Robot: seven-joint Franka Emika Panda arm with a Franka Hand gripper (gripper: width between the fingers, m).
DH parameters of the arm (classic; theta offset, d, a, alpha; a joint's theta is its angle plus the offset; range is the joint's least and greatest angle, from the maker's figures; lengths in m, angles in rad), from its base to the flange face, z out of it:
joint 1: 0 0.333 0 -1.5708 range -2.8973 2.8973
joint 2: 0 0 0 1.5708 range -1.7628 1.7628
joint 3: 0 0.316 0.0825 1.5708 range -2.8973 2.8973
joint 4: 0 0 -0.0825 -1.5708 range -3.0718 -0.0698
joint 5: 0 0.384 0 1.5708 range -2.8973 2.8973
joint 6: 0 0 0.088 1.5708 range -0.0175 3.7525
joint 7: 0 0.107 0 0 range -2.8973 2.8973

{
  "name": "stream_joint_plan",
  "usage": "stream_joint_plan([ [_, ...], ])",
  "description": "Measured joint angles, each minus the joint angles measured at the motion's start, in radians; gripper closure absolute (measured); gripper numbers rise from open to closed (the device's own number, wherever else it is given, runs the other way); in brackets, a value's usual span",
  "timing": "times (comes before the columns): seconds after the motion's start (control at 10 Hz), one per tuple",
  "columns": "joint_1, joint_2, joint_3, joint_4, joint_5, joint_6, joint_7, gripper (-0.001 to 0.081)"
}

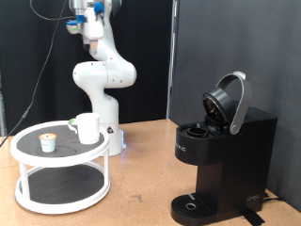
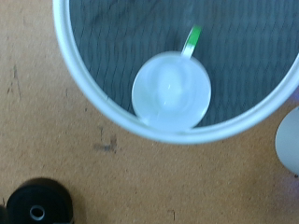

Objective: Make a cup of coffee with the keurig machine

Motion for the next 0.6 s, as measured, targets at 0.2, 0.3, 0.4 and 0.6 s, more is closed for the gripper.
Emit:
stream_joint_plan([
  [0.2, -0.016, 0.009, -0.053, 0.0, -0.049, 0.022, -0.051, 0.0071],
  [0.3, -0.023, 0.016, -0.077, 0.0, -0.07, 0.038, -0.074, 0.0071],
  [0.4, -0.027, 0.024, -0.1, 0.0, -0.085, 0.053, -0.095, 0.0071],
  [0.6, -0.031, 0.036, -0.133, 0.002, -0.099, 0.073, -0.115, 0.0071],
])
